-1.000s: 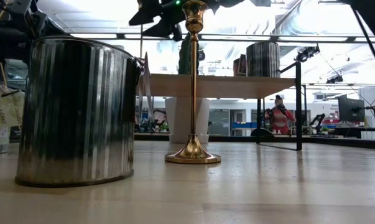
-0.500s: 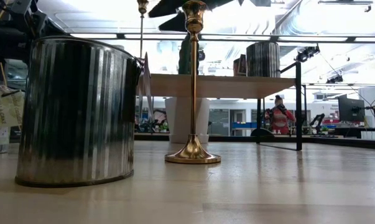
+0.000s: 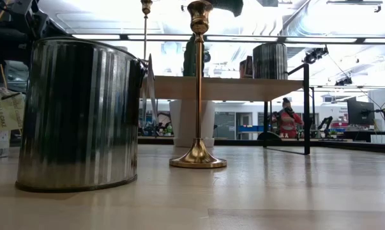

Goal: Pick & Place candle stick holders
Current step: Put the gold candle holder on the shelf

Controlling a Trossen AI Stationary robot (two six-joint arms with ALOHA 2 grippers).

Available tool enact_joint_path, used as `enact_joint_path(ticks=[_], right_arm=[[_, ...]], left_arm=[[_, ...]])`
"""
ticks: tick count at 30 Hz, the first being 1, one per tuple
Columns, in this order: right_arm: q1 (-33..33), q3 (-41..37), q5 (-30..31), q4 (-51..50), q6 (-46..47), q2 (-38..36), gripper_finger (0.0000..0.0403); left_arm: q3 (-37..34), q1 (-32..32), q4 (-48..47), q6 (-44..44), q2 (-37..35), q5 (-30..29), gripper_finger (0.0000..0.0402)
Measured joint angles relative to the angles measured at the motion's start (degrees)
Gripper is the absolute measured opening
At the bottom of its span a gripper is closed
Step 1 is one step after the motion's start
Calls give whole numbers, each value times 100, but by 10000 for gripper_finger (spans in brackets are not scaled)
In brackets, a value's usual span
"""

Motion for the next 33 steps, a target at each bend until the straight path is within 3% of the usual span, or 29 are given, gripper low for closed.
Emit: enact_joint_path(ticks=[10, 24, 33], right_arm=[[1029, -837, 473, -12, 2, -811, 291], [2142, -1613, 502, 363, 480, -887, 291], [2707, -2290, 1629, 901, 1312, -642, 291]], left_arm=[[0, 0, 14, 1, 0, 2, 245], [0, 0, 21, 2, 0, 4, 245], [0, 0, 23, 0, 0, 4, 245]])
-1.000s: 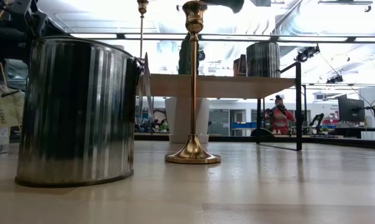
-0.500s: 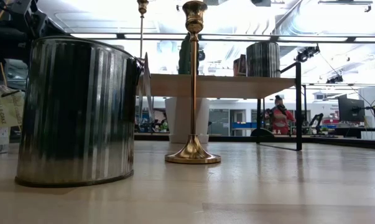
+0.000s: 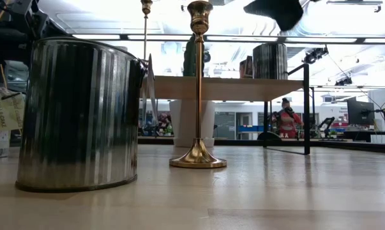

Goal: Pick & Place candle stick holders
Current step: Put the gold candle holder on the shelf

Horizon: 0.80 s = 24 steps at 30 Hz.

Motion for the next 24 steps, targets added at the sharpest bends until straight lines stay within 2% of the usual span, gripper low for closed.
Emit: enact_joint_path(ticks=[4, 12, 20, 24], right_arm=[[180, -24, 257, 97, 592, 384, 291], [429, -24, 363, 1202, 814, 1469, 291], [264, -20, 1023, 2697, 852, 2542, 291], [137, 13, 1094, 3007, 1042, 2885, 291]], left_arm=[[0, 0, 0, 0, 0, 0, 245], [0, 0, 2, 1, 0, 0, 245], [0, 0, 2, 0, 0, 0, 245], [0, 0, 2, 1, 1, 0, 245]])
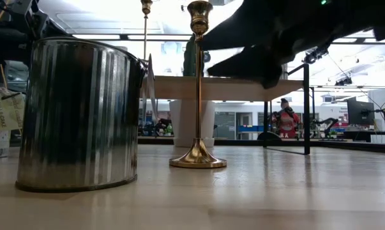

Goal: Pick & Place candle stick holders
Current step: Put the gold candle holder on the shelf

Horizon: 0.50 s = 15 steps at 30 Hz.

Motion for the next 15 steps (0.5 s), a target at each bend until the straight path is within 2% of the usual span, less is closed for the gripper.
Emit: enact_joint_path(ticks=[9, 15], right_arm=[[-161, 308, -31, 183, 50, 344, 289], [-269, 301, -44, 159, 50, 344, 251]], left_arm=[[0, 0, 0, 0, 0, 0, 245], [0, 0, 0, 1, 2, 0, 245]])
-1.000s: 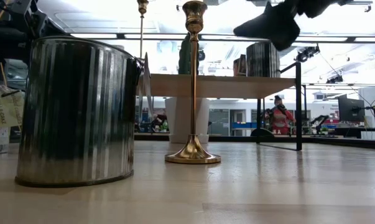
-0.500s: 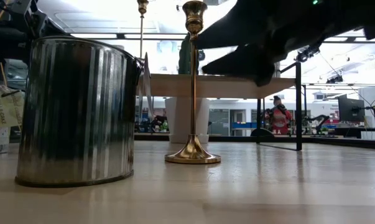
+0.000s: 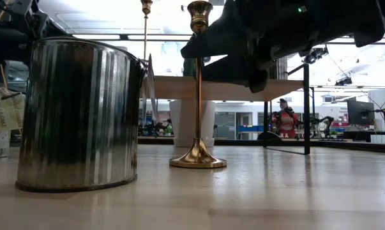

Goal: Pick & Place candle stick holders
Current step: Put the gold candle holder on the shelf

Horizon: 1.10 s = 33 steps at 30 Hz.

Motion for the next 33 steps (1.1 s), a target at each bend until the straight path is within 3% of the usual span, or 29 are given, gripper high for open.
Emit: enact_joint_path(ticks=[8, 33], right_arm=[[-31, 0, -59, -2, 0, 0, 185], [-37, 0, -176, -2, -9, 0, 34]], left_arm=[[0, 0, 0, 0, 0, 0, 245], [0, 0, 0, -2, 0, 0, 245]])
